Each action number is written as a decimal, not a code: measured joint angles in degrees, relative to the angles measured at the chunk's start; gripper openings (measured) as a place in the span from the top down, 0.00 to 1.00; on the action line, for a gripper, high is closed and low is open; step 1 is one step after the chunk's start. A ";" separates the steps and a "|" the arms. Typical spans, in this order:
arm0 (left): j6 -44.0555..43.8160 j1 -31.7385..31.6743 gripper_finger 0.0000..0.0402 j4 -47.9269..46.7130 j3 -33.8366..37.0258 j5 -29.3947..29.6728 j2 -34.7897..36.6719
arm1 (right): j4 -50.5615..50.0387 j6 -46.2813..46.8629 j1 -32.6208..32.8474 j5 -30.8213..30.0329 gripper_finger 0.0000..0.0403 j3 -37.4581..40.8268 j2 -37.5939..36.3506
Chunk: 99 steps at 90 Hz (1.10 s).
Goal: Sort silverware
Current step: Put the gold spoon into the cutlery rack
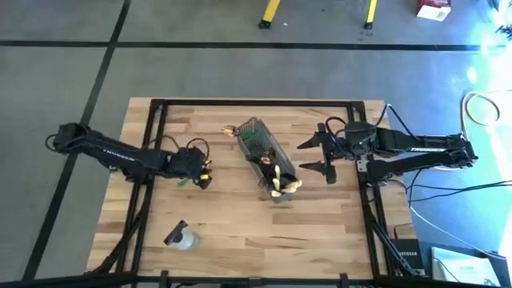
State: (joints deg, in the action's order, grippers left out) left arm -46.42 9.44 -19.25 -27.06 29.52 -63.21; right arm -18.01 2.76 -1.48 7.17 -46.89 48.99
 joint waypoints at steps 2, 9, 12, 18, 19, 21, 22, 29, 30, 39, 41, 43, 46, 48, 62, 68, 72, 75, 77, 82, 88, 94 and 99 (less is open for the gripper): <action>-0.38 1.19 0.43 1.05 0.68 1.51 0.19 | 0.01 -0.01 0.00 0.03 0.30 0.00 0.02; -2.74 4.96 0.36 4.00 3.05 6.22 0.36 | -0.01 -0.05 0.00 0.42 0.30 0.00 0.03; -3.68 6.39 0.34 4.58 4.00 8.02 0.36 | -0.13 -0.11 0.00 0.49 0.30 0.00 0.04; -4.55 8.94 0.31 7.01 6.07 12.41 0.36 | -0.08 -0.37 0.00 0.67 0.30 0.00 0.07; -4.66 9.36 0.31 7.61 6.44 13.27 0.36 | -0.11 -0.40 0.00 0.70 0.30 0.00 0.07; -4.76 10.18 0.30 8.78 7.13 14.97 0.36 | -0.11 -0.41 0.00 0.82 0.30 0.00 0.07; -4.89 10.57 0.30 9.31 7.48 15.84 0.36 | -0.08 -0.43 0.00 0.85 0.30 0.00 0.07; -5.60 13.14 0.29 13.17 10.04 21.74 0.30 | 0.03 -0.43 0.00 0.88 0.30 0.00 0.07; -5.68 13.45 0.29 13.83 10.43 22.51 0.28 | 0.01 -0.43 0.00 0.88 0.30 0.00 0.07; -5.74 15.29 0.29 16.30 13.60 26.16 0.23 | 0.02 -0.42 0.00 0.88 0.30 0.00 0.07; -6.01 15.50 0.29 16.35 14.16 26.21 0.23 | 0.01 -0.37 0.00 0.88 0.30 0.00 0.07; -6.41 15.72 0.29 16.45 14.72 26.21 0.23 | 0.01 -0.30 0.00 0.88 0.30 0.00 0.07; -7.17 16.01 0.29 16.80 15.59 26.19 0.21 | 0.00 -0.23 0.00 0.88 0.30 0.00 0.07; -7.46 16.21 0.29 16.89 16.14 26.20 0.23 | 0.04 -0.21 0.00 0.88 0.30 0.00 0.07; -10.47 17.71 0.29 16.93 19.40 26.19 0.20 | -0.03 -0.17 0.00 0.88 0.30 0.00 0.07; -11.82 18.45 0.29 16.93 20.52 26.18 0.20 | -0.18 -0.13 0.00 0.88 0.30 0.02 0.07; -12.04 18.81 0.29 17.25 21.20 26.10 0.20 | -0.15 -0.12 0.00 0.88 0.30 0.02 0.07; -12.06 18.91 0.29 17.42 21.64 25.66 0.20 | -0.13 -0.12 0.00 0.88 0.30 0.02 0.07; -11.99 19.04 0.29 17.47 21.93 25.14 0.20 | -0.12 -0.12 0.00 0.88 0.30 0.02 0.07; -12.04 19.12 0.29 17.44 22.79 23.82 0.20 | -0.12 -0.12 0.00 0.88 0.30 0.02 0.07; -12.81 19.12 0.29 17.66 23.85 22.96 0.18 | -0.05 -0.12 0.00 0.88 0.30 0.02 0.07; -11.86 19.10 0.30 19.36 24.70 22.68 0.18 | 0.07 -0.12 0.00 0.88 0.30 0.02 0.07; -10.72 19.09 0.31 20.43 25.43 22.45 0.18 | 0.08 -0.16 0.00 0.88 0.30 0.02 0.07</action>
State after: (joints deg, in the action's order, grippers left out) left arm -57.13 28.52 1.18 -1.63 51.97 -63.02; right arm -17.93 2.60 -1.48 8.05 -46.87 49.06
